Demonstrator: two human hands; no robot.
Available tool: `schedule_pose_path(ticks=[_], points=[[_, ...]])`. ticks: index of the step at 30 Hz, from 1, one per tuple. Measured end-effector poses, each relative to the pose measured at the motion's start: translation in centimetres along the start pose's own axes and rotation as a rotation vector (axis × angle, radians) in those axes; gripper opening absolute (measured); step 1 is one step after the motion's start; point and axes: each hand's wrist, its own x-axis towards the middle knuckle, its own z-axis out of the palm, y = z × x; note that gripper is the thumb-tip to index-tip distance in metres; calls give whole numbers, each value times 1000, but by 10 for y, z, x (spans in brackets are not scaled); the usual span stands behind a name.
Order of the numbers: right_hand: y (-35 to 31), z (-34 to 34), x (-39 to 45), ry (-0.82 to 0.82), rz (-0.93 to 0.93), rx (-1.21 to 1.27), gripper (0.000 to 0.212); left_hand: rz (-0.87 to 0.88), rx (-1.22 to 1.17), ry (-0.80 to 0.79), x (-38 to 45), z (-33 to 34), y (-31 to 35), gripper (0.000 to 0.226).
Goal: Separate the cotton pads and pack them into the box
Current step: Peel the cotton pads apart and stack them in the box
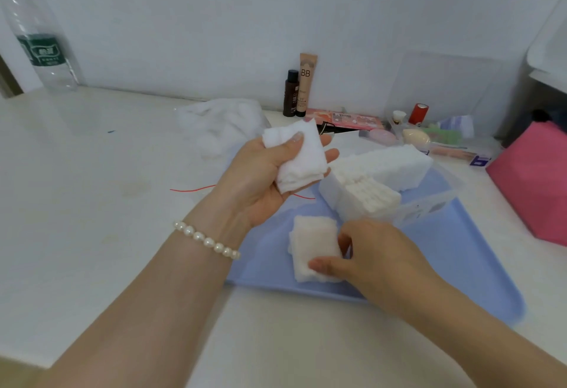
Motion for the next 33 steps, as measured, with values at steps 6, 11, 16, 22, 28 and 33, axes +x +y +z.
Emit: schedule_pose_path(ticks=[6,11,16,22,28,33], points=[[-1,-2,-1,105,-99,-9,50,-6,1,-4,0,-1,1,23],[2,-2,14,-127,-192,66,56,-20,7,-8,0,-1,-1,19],[7,1,22,-128,-136,244,46,-25,-4,-3,0,-1,-1,18],[5,1,19,-80,-98,267,40,-24,-19,-5,1,-2,-1,18],[-1,0,-9,211,-254,-26,41,-30,-16,2,2,-3,-2,16],[13,-17,0,209,-322,541,28,-36,28,10,4,-3,-8,18]])
